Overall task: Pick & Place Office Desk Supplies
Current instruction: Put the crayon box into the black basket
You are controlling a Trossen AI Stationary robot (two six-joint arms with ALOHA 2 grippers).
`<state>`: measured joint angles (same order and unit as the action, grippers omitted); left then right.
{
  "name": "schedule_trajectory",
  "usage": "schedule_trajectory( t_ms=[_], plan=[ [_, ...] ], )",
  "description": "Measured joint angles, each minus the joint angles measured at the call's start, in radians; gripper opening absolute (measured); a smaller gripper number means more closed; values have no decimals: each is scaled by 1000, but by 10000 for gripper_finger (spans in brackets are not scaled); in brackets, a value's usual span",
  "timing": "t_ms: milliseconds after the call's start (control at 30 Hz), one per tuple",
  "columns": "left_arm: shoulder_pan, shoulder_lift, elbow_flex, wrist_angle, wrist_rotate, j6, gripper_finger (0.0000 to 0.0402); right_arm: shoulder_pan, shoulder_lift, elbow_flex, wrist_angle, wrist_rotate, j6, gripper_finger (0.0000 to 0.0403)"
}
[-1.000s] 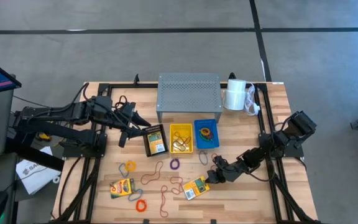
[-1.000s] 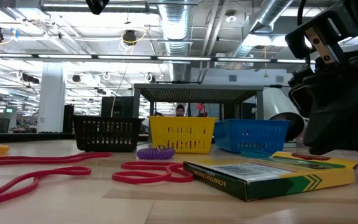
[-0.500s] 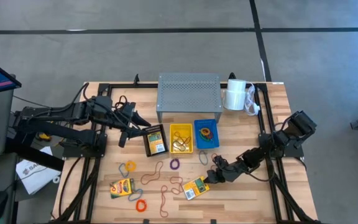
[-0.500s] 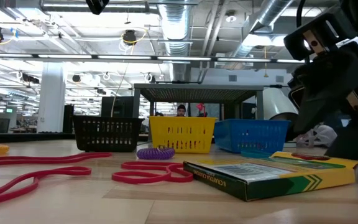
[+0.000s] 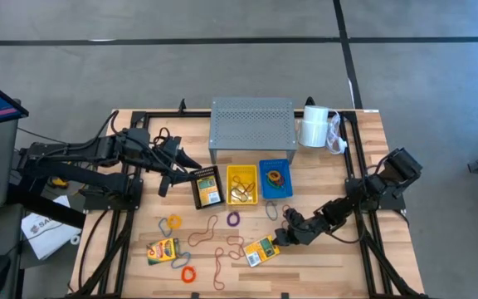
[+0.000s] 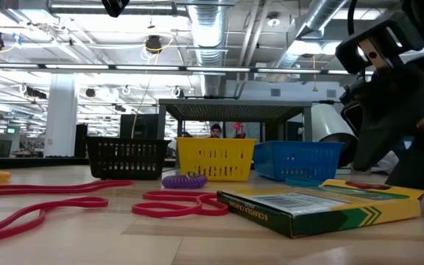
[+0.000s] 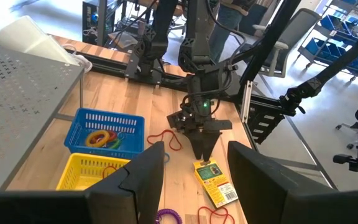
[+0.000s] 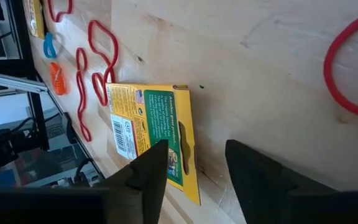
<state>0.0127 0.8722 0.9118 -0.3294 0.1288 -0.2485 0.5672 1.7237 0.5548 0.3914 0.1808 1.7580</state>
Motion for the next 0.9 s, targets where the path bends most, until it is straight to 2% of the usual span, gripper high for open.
schedule_trajectory(
  t_ms=[567, 733, 900],
  plan=[
    [0, 0, 0, 0, 0, 0, 172, 0, 5, 42, -11, -4, 3, 150],
    [0, 0, 0, 0, 0, 0, 172, 2, 4, 69, -62, -5, 4, 149],
    [0, 0, 0, 0, 0, 0, 172, 2, 3, 79, -69, -4, 4, 128]
  ],
)
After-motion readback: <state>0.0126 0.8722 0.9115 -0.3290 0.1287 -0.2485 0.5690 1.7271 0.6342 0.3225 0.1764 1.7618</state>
